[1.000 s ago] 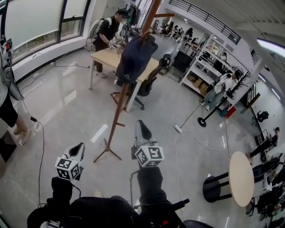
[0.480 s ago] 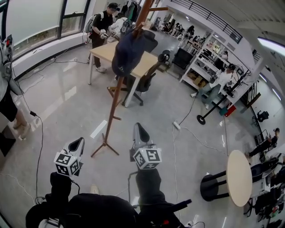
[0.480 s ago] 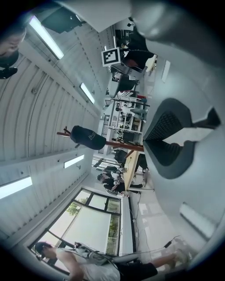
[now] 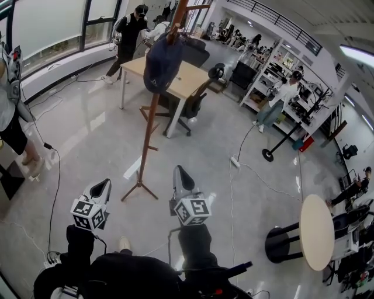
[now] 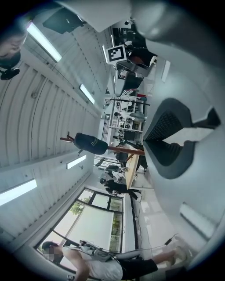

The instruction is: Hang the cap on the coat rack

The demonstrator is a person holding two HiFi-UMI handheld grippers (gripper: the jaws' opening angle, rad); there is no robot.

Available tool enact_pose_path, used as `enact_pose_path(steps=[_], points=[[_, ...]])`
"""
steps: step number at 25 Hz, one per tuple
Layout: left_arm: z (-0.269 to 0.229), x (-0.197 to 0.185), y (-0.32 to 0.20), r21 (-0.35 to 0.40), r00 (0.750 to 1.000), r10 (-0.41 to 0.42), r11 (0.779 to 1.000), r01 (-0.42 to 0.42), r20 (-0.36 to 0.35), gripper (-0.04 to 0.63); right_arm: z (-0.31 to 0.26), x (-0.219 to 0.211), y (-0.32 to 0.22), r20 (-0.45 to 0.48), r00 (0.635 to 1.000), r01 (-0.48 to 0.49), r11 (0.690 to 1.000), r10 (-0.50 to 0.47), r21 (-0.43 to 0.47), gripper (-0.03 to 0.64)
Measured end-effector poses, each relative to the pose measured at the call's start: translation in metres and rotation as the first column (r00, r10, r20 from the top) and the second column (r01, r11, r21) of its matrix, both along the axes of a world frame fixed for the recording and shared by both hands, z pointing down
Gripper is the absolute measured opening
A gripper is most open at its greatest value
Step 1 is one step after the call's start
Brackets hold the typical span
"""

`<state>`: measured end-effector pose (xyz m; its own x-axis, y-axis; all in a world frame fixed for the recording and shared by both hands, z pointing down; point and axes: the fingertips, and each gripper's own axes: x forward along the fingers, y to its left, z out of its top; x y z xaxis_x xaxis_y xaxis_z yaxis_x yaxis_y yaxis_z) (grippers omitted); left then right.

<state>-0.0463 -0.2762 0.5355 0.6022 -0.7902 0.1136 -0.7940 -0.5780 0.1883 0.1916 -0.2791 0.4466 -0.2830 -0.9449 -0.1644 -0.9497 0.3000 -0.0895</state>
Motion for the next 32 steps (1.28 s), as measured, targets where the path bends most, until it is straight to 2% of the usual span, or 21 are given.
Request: enact_pose_path(steps=[16,32], points=[[-0.012,0.018,0.069,0.019,1.000,-0.003,1.000,0.002,0.012,0.000,0.025,0.011,0.071,0.026,0.999,0.039,0.998,-0.037,-0.046,0.003],[-0.013,0.011,0.102,0.023,1.000,-0.015,1.000,0.015,-0.003,0.000,0.063,0.006,0.116,0.036,0.998,0.045,0.993,-0.042,-0.109,0.003]])
